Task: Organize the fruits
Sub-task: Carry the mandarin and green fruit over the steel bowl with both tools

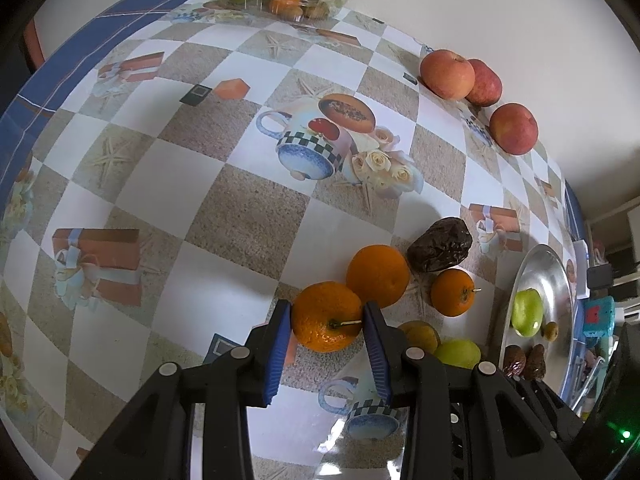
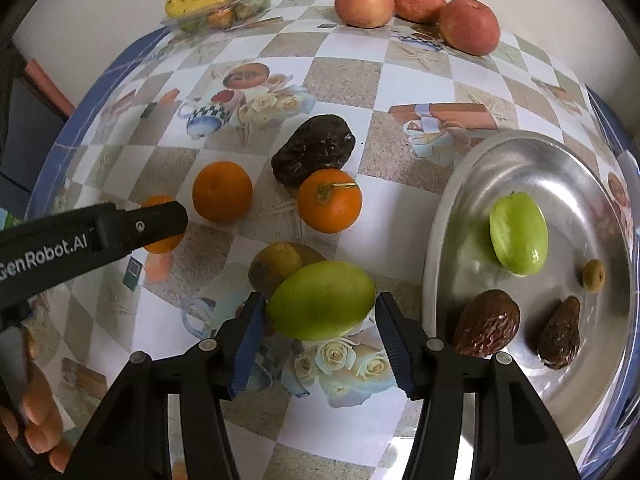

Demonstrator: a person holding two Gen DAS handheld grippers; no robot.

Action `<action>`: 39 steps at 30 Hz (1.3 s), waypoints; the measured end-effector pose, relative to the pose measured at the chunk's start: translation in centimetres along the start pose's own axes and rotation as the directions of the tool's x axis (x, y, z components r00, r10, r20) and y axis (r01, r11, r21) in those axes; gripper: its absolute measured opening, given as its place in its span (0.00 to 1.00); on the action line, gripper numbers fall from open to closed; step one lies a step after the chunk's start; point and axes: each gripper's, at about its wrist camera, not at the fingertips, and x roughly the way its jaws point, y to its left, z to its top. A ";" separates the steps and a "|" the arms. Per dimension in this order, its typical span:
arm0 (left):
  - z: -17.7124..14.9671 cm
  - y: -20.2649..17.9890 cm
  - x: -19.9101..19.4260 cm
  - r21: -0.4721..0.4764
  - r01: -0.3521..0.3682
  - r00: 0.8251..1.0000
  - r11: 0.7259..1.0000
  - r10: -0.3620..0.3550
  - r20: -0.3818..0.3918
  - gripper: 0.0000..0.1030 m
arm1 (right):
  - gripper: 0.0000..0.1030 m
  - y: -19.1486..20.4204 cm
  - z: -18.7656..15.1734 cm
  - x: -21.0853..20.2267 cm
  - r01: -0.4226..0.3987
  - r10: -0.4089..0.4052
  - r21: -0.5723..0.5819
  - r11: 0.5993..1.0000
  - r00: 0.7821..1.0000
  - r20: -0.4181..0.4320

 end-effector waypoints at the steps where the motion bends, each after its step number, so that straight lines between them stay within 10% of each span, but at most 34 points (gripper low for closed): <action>1: 0.0 0.0 0.0 0.001 -0.001 1.000 1.000 0.001 0.001 0.37 | 0.56 0.1 0.0 0.0 0.004 -0.004 -0.009 1.000 1.000 0.005; 28: 0.2 -2.3 -1.3 0.053 -0.025 0.997 0.998 0.020 0.081 0.37 | 0.54 -2.6 1.1 -4.7 -0.063 0.044 0.121 0.991 0.987 0.154; 39: -1.8 -9.0 -1.3 0.233 0.011 0.994 0.972 -0.037 0.104 0.37 | 0.55 -11.2 0.2 -6.8 0.055 -0.123 0.336 0.940 0.975 0.184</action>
